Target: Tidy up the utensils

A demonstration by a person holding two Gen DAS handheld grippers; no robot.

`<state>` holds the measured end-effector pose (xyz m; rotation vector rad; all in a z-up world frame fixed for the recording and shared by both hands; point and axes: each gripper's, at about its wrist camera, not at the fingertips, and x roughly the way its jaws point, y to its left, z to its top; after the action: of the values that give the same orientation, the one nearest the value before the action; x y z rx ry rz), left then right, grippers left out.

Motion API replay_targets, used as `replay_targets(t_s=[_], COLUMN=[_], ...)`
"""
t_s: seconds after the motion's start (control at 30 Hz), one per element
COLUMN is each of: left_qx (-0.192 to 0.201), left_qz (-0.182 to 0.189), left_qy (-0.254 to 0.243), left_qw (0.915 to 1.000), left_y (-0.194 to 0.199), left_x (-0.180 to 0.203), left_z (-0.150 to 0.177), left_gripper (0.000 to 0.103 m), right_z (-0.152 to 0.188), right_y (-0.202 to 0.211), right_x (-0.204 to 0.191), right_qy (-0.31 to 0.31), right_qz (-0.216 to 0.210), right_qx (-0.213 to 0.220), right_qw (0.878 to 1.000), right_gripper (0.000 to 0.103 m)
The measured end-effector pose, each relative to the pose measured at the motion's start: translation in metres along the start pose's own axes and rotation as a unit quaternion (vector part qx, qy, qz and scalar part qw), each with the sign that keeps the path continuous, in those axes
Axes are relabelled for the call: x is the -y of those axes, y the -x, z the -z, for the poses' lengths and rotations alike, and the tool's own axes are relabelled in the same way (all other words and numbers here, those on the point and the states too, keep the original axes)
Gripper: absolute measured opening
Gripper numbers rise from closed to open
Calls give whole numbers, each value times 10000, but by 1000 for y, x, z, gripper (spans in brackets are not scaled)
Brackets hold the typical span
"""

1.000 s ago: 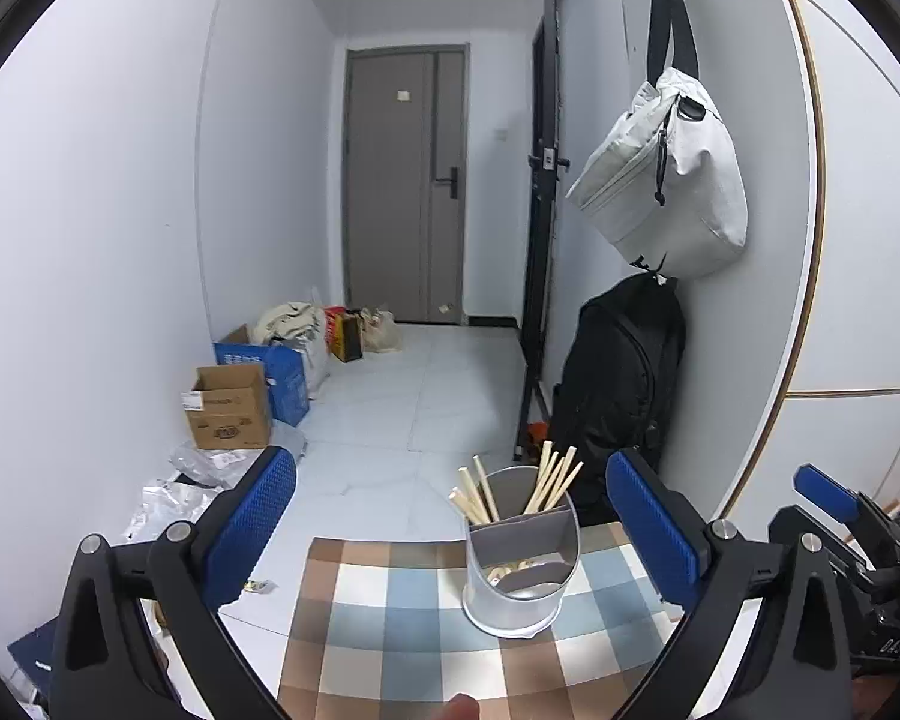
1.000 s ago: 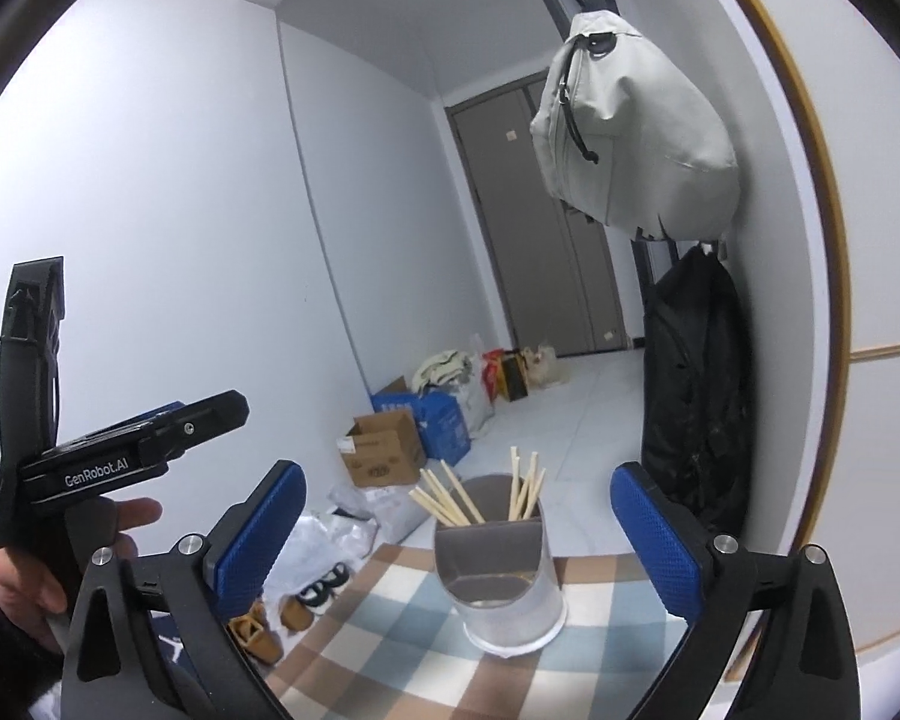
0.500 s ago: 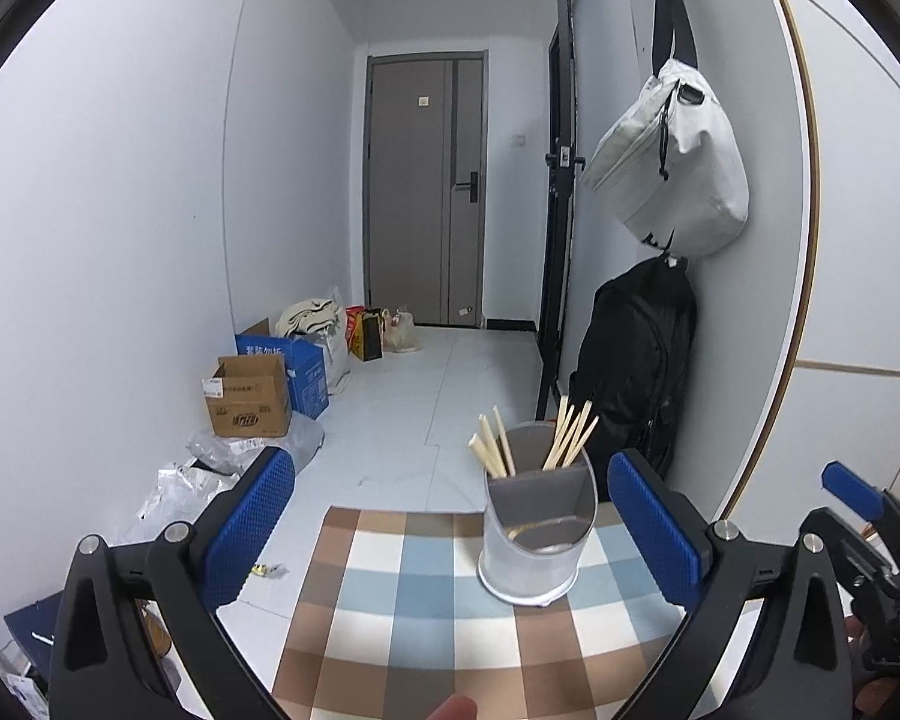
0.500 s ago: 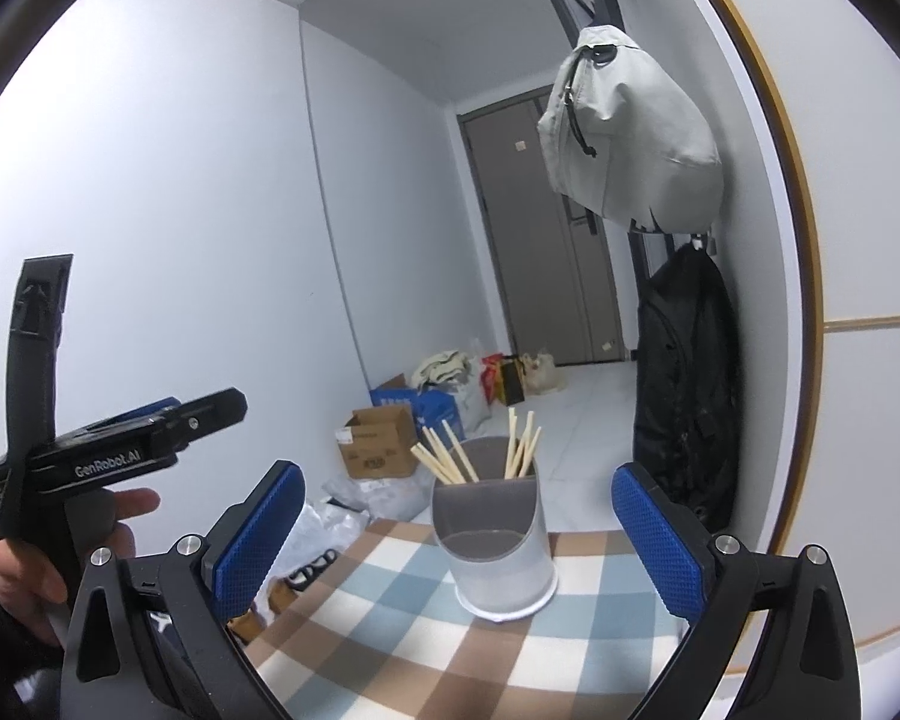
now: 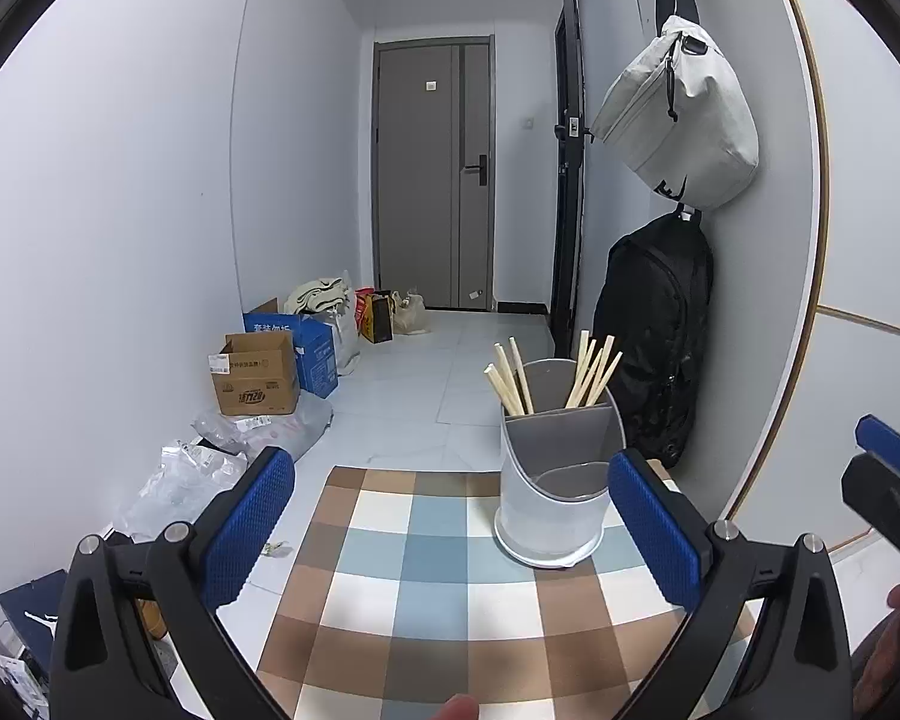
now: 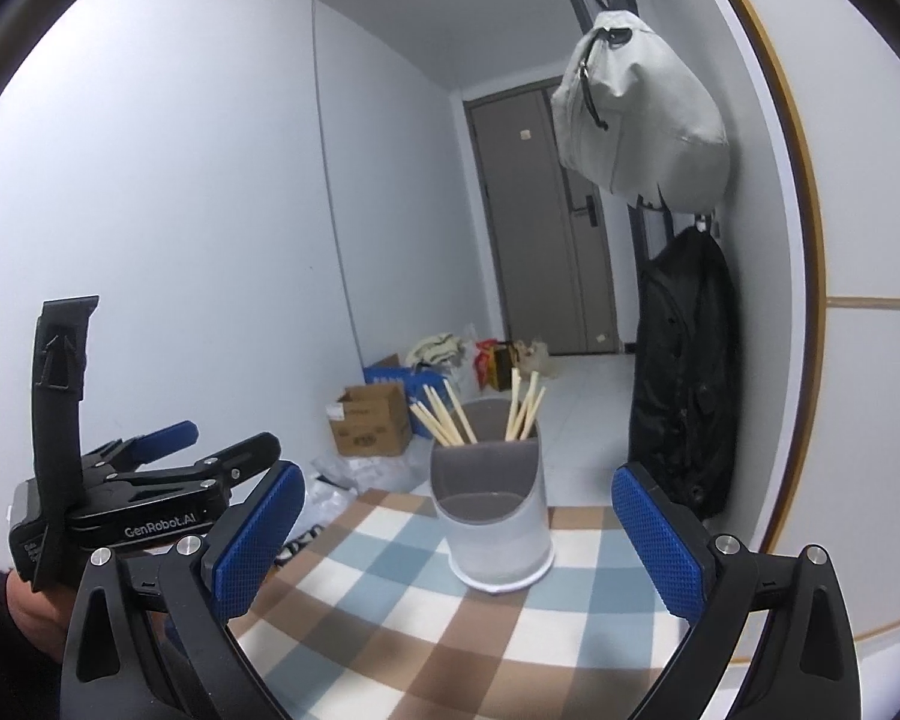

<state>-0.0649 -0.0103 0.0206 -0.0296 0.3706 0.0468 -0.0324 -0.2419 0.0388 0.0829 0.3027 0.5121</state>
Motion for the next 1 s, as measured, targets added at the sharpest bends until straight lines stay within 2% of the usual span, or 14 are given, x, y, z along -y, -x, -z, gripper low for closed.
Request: replay_targets(t_s=[0.13,0.4,1.0], left_qx=[-70,102,21], left_qz=[12,34,-33], left_qy=[-7,16,-31], left_qw=[10000,9999,10000], left_y=[-4,5,1], left_x=[0,-1,2], left_z=[1,-2,-1], left_gripper=[102,102,102], right_z=[4,8,8], right_y=[-5,-9,-9], right_x=[1,-14,-12], right_qy=[-10,388,252], right_qz=[35,70,69], right_qx=[-66,-27,-14], right_qw=[10000,9992,9997], right_gripper=[103,103,103])
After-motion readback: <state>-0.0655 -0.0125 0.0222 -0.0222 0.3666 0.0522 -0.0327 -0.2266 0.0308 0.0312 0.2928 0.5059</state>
